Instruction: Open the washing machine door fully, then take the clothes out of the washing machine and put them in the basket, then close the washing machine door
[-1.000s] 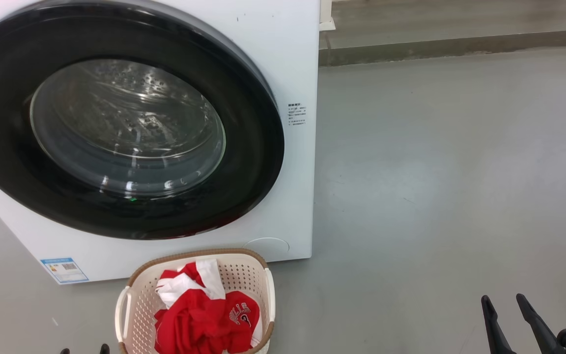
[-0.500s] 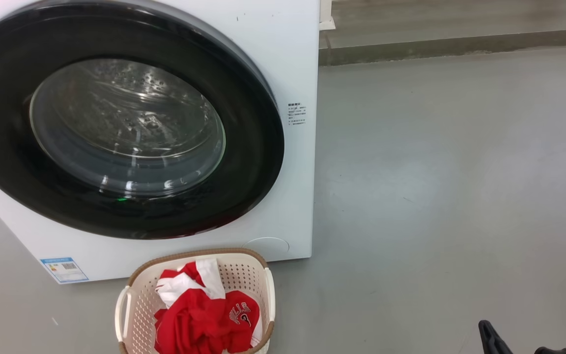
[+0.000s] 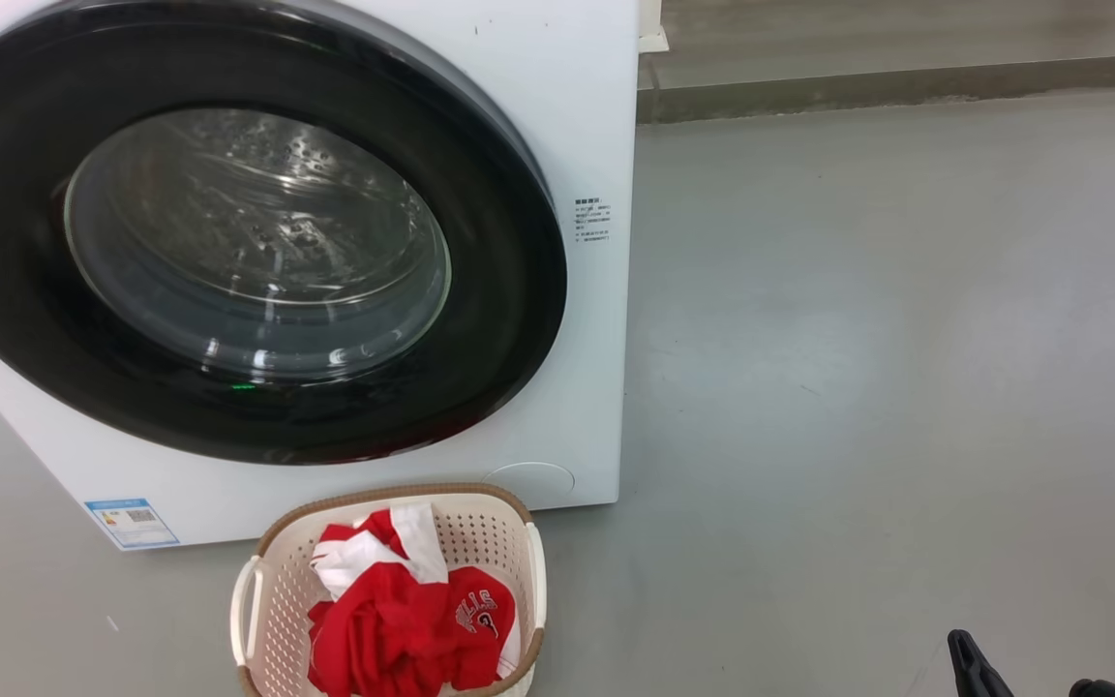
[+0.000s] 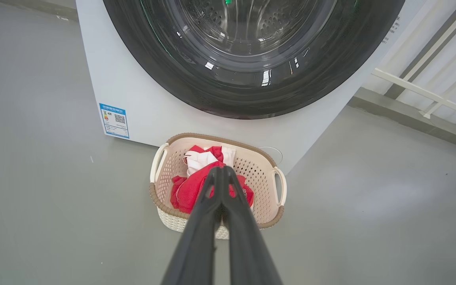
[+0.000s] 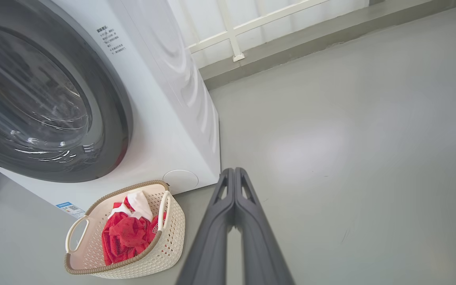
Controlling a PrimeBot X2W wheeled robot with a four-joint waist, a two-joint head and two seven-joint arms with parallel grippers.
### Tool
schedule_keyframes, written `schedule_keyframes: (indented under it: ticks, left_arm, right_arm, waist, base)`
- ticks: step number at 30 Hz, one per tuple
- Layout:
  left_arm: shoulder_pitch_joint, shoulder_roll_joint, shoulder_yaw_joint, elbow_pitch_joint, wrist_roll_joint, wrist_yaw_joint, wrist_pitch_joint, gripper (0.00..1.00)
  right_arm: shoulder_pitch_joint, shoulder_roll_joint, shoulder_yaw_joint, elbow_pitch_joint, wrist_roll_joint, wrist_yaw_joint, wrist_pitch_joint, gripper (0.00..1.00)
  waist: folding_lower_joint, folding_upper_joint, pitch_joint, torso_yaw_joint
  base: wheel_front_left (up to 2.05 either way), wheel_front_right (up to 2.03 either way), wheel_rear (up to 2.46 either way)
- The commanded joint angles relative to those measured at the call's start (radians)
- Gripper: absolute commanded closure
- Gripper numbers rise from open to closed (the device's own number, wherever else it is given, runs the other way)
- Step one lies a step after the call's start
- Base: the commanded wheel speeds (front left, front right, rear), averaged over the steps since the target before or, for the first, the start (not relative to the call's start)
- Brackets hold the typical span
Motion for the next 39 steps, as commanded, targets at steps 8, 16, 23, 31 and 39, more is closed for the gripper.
schedule_keyframes:
  ticks: [8, 16, 23, 31, 39]
  left_arm:
    - [-0.052, 0.011, 0.003, -0.034, -0.104, -0.001, 0.025, 1.00]
    - [-0.071, 0.011, 0.002, -0.040, -0.191, -0.002, 0.048, 1.00]
    - [-0.088, 0.010, 0.002, -0.046, -0.268, -0.002, 0.068, 1.00]
    - [-0.106, 0.009, 0.001, -0.052, -0.355, -0.003, 0.091, 1.00]
    - [-0.125, 0.008, 0.001, -0.058, -0.442, -0.003, 0.114, 1.00]
  right_arm:
    - [-0.050, -0.010, -0.009, -0.032, 0.098, -0.001, 0.027, 1.00]
    - [-0.069, -0.008, -0.013, -0.037, 0.177, -0.001, 0.051, 1.00]
    - [-0.086, -0.007, -0.017, -0.042, 0.245, -0.001, 0.071, 1.00]
    - [-0.104, -0.005, -0.021, -0.047, 0.324, -0.001, 0.095, 1.00]
    - [-0.123, -0.003, -0.025, -0.053, 0.402, -0.002, 0.118, 1.00]
  waist:
    - [-0.0002, 0.0000, 0.004, 0.006]
    - [-0.0002, 0.0000, 0.008, 0.011]
    - [-0.0002, 0.0000, 0.011, 0.015]
    - [-0.0002, 0.0000, 0.015, 0.021]
    - [-0.0002, 0.0000, 0.019, 0.026]
  base:
    - [0.00, 0.00, 0.00]
    - [0.00, 0.00, 0.00]
    - [0.00, 0.00, 0.00]
    - [0.00, 0.00, 0.00]
    - [0.00, 0.00, 0.00]
